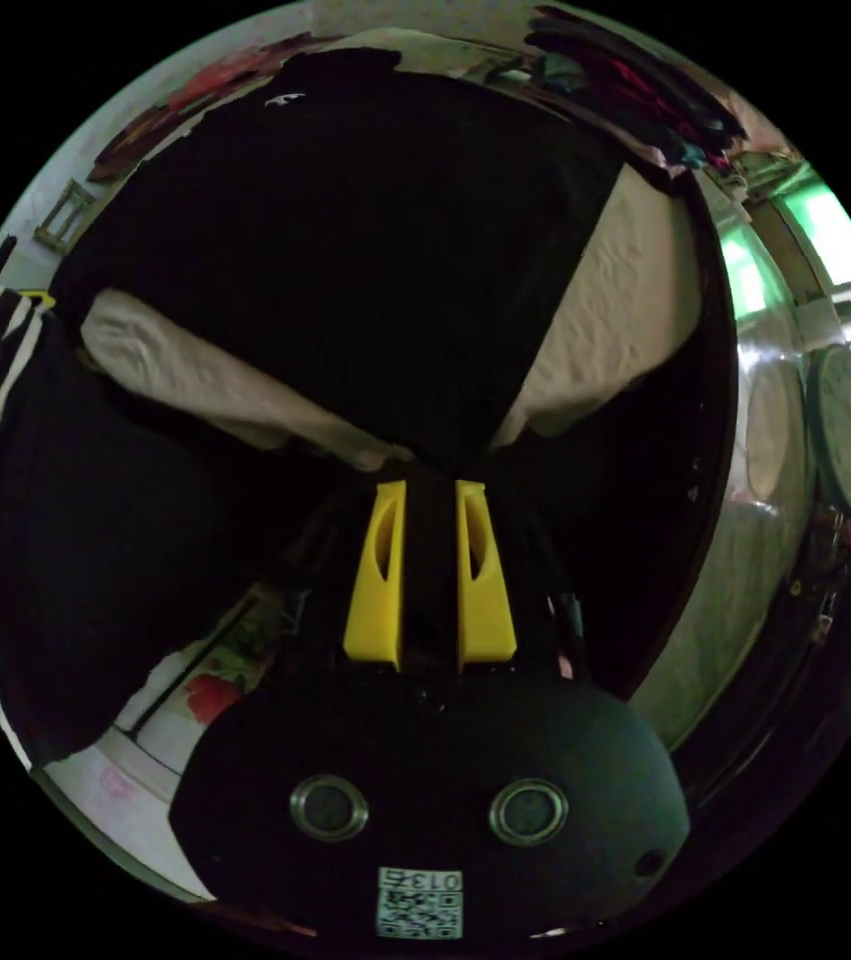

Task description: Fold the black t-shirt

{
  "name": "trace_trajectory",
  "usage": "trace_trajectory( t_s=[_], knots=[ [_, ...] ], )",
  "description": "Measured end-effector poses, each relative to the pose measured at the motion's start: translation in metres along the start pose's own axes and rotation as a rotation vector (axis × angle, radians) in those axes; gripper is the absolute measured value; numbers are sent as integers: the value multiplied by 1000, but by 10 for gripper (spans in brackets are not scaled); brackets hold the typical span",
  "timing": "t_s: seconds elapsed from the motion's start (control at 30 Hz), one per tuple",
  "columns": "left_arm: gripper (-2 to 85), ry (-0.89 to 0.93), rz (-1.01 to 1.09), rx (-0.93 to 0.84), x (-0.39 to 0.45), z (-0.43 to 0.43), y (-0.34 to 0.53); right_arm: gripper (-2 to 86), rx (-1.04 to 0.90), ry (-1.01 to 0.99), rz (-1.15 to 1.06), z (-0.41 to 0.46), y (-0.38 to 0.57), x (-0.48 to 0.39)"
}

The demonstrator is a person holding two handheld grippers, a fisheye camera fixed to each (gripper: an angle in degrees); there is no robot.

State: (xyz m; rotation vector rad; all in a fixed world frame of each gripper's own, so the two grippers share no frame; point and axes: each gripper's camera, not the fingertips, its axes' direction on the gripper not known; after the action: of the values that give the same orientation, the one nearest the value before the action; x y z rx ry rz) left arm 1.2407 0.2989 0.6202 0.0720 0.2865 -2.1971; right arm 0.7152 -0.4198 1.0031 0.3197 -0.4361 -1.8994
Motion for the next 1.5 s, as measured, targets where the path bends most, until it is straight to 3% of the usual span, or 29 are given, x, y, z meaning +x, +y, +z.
trace_trajectory(
  t_s=[0.3, 0.77, 0.97, 1.2, 1.37, 1.5],
  knots=[
    [1, 30, 89, 35, -7, -62, 1, 44, 11, 84, 46, -3, 9, 6],
    [3, 123, 190, 190, -15, -157, -51, 9, 224, 142, 63, -109, -25, 49],
    [11, 101, 72, 191, -41, -159, -142, 11, 155, 122, 90, -91, -108, 86],
    [73, 156, -342, 278, -89, -134, -186, 25, 104, -76, 248, -63, -162, 122],
    [82, -28, -353, 319, -73, -134, -158, 59, 230, -95, 358, -85, -132, 123],
    [79, -219, -259, 261, -33, -112, -146, 65, 169, -119, 304, -73, -131, 88]
  ],
)
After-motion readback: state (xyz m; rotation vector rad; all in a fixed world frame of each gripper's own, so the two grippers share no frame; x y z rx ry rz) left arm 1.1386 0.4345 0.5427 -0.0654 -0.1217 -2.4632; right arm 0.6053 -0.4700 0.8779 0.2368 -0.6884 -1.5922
